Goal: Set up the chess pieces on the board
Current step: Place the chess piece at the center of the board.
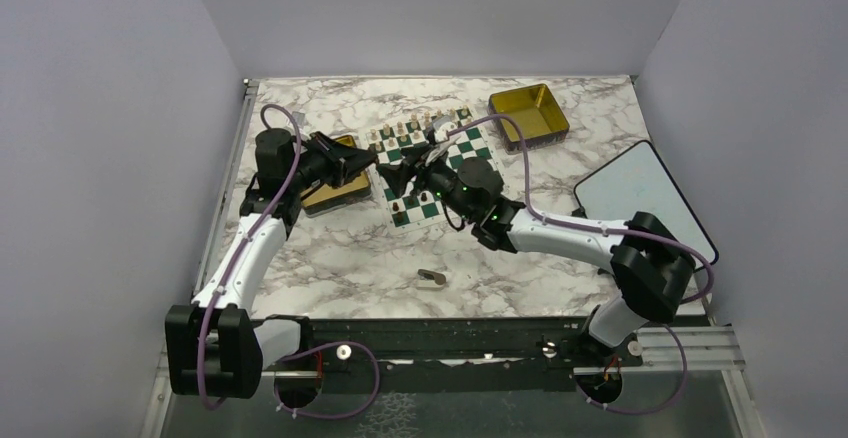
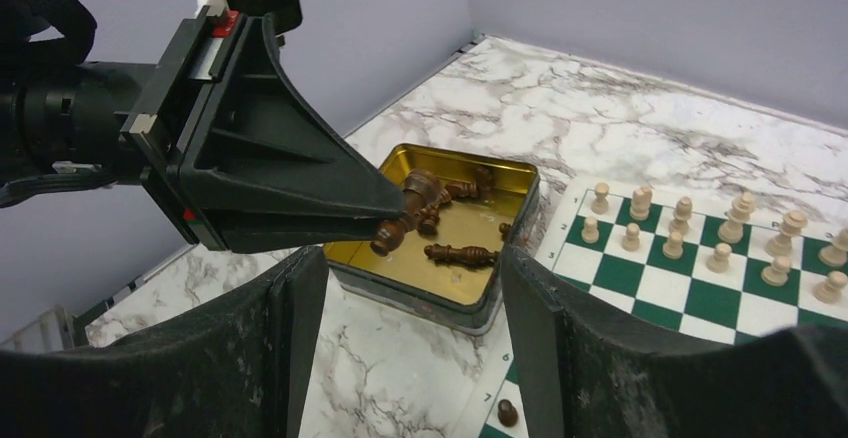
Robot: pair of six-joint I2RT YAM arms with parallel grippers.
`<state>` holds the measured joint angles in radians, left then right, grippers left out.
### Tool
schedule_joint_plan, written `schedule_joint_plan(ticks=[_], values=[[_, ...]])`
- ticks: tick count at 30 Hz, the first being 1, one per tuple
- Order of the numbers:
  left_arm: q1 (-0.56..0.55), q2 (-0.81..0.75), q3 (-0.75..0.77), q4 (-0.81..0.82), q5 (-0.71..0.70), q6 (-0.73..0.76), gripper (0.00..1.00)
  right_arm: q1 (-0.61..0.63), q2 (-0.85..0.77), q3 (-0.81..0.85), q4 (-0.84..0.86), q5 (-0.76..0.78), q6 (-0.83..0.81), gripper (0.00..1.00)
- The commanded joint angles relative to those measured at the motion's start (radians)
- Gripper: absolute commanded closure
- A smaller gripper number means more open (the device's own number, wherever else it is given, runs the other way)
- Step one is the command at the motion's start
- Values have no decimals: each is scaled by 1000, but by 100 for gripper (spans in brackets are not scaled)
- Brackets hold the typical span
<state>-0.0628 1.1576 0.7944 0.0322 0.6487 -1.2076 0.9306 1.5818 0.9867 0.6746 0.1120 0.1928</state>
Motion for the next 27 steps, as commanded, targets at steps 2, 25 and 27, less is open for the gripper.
schedule_joint_plan(ticks=[2, 25, 27], values=[[-2, -41, -25, 115, 45, -93, 90, 32, 60, 60, 120, 44, -52, 34], [-3, -68, -61, 155, 55, -142, 89, 57, 164, 153, 123, 68, -25, 67], [-2, -70, -61, 152, 57, -143, 89, 60, 168, 152, 129, 80, -31, 76]])
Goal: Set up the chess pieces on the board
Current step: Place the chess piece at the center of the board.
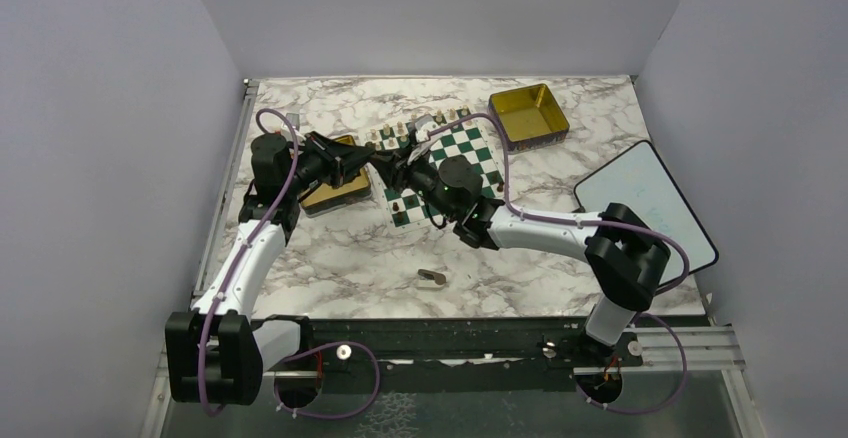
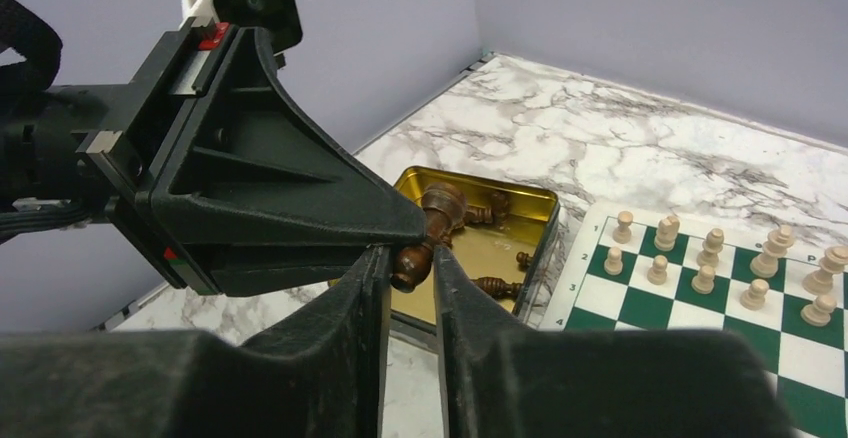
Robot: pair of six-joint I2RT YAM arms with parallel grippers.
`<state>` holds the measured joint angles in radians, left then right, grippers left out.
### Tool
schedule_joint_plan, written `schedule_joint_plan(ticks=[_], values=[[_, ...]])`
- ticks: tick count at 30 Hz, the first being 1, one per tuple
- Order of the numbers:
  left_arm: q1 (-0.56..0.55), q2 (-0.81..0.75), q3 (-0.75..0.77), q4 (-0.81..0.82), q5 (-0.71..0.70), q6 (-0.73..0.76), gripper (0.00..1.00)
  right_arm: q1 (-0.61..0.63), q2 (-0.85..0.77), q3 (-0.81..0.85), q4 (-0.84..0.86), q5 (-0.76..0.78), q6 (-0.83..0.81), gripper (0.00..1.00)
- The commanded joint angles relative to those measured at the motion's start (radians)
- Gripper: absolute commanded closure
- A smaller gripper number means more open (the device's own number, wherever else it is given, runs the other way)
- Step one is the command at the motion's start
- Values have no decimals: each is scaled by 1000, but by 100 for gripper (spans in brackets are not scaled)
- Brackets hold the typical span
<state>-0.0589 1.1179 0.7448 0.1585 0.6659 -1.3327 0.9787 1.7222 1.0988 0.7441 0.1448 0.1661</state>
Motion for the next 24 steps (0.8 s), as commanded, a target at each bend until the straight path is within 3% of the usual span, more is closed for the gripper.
schedule_joint_plan(ticks=[1, 6, 10, 16, 24], values=[[-6, -31, -13, 26, 38, -19, 89, 12, 27, 38, 68, 51, -6, 80], [-7, -41, -26, 23, 30, -23, 87, 14, 14, 26, 85, 52, -10, 99], [-7, -44, -30, 22, 24, -16, 77, 14, -15, 2, 82, 71, -13, 99], [-6, -37, -2, -22, 19, 49, 48, 14, -94, -34, -79, 113, -6, 99], [-6, -21, 105, -222, -35, 335, 35, -3, -275, -90, -455, 155, 34, 99]])
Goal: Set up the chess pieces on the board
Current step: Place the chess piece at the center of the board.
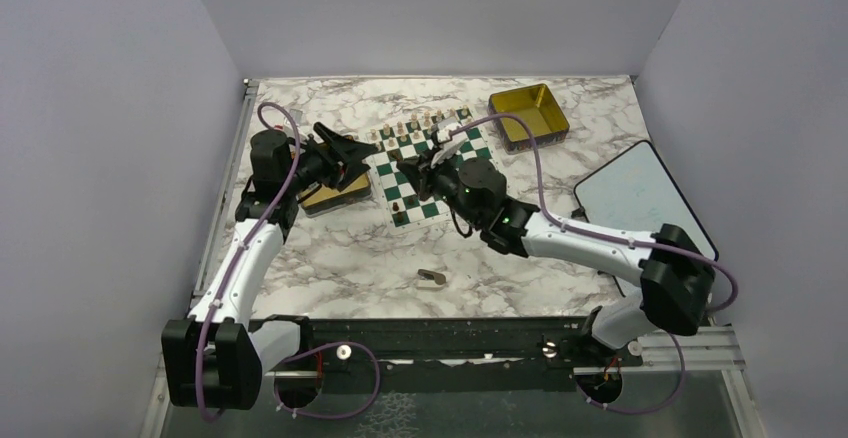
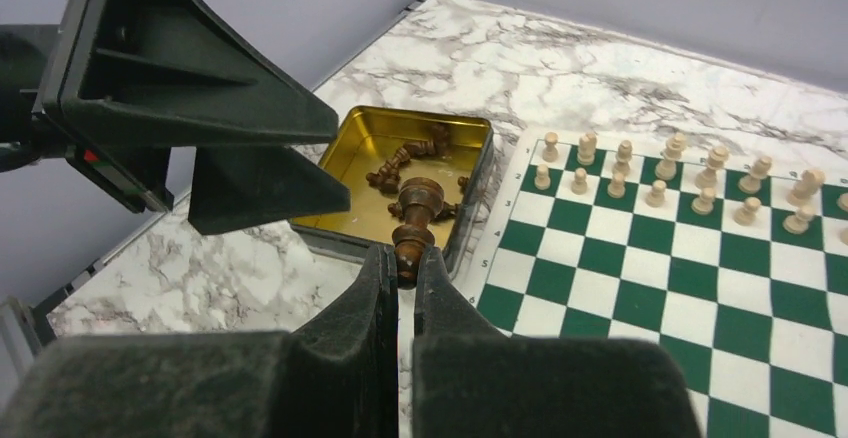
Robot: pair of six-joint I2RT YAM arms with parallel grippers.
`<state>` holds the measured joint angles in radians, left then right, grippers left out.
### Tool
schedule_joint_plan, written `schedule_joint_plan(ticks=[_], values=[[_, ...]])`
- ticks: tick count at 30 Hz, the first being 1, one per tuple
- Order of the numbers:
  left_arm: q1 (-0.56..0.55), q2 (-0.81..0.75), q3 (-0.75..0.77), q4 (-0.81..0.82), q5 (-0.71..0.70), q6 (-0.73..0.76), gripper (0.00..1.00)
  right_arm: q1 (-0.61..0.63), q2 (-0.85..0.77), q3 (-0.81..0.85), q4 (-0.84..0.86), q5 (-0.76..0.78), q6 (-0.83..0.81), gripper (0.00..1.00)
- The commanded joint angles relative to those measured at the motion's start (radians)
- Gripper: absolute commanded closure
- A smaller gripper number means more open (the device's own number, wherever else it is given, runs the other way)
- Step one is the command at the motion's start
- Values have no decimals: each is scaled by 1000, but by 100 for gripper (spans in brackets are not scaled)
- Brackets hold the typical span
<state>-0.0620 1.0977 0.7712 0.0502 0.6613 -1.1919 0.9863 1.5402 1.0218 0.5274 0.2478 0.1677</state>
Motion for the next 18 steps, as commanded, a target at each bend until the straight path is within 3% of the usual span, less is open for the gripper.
schedule_joint_plan(ticks=[1, 9, 10, 11, 12, 18], values=[[-2, 8, 92, -137, -36, 235, 33, -15, -115, -15, -291, 54, 43, 99], [-3, 56, 127, -263, -92, 521, 29, -138, -228, 58, -811, -45, 148, 99], [-4, 61, 130, -274, -94, 560, 26, -151, -227, 85, -886, -66, 148, 99], [-4, 65, 131, -285, -103, 594, 7, -158, -227, 105, -953, -80, 142, 99], [-4, 68, 131, -299, -119, 624, 2, -161, -225, 126, -1027, -85, 138, 99], [-4, 77, 106, -339, -234, 769, 1, -183, -177, 171, -1318, -186, 144, 97]])
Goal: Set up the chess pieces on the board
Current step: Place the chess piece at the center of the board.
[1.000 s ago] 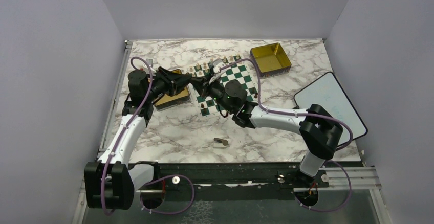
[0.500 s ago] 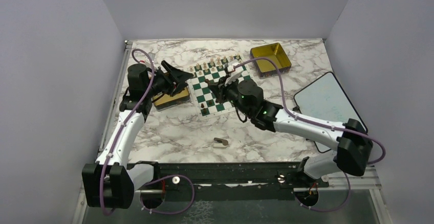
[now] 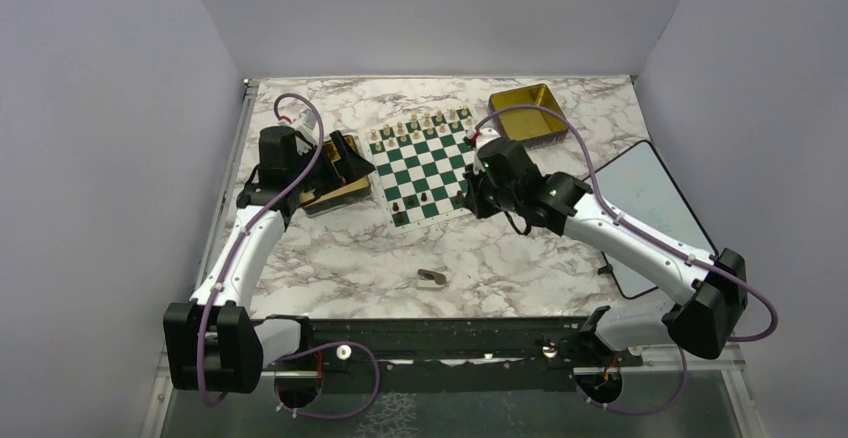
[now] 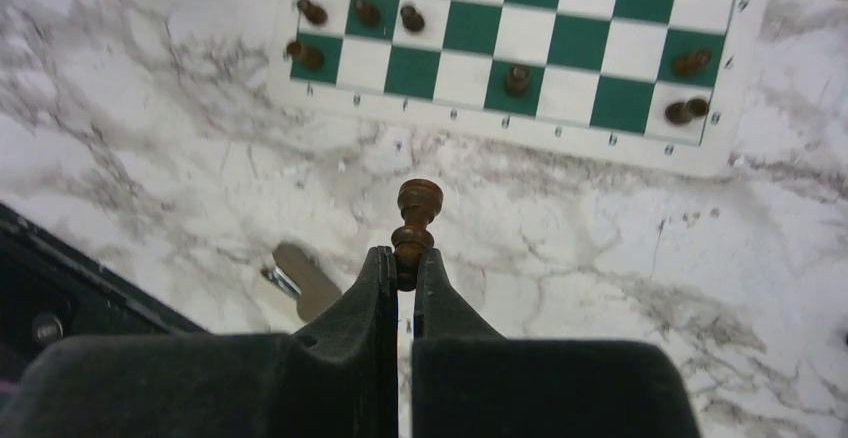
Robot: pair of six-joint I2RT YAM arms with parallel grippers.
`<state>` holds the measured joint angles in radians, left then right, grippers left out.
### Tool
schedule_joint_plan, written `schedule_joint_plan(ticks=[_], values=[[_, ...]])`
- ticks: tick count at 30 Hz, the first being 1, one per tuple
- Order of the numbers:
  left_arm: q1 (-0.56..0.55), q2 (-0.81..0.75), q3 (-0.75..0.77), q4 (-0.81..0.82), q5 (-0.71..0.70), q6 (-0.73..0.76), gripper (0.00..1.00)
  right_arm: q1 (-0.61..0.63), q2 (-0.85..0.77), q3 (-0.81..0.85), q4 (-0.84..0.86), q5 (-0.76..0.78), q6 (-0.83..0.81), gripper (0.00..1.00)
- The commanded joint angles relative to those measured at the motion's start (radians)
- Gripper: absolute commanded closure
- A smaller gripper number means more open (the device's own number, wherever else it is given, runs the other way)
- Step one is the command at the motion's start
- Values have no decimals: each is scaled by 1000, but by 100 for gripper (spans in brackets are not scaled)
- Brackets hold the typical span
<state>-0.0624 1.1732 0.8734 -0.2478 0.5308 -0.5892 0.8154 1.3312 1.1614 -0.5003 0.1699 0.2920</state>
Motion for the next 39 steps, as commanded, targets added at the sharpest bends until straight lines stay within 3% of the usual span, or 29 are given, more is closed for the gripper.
schedule_joint_plan(ticks=[1, 7, 19, 39], values=[[-4, -1, -3, -43, -127, 180, 1, -15, 46, 28, -311, -134, 22, 97], [-4, -50, -71, -27, -243, 212, 1, -19, 153, 8, -346, -237, 10, 95], [-5, -87, -79, -31, -280, 226, 1, -28, 349, 36, -361, -255, -47, 89], [-5, -87, -79, -36, -281, 227, 1, -29, 376, 1, -290, -225, -30, 70]])
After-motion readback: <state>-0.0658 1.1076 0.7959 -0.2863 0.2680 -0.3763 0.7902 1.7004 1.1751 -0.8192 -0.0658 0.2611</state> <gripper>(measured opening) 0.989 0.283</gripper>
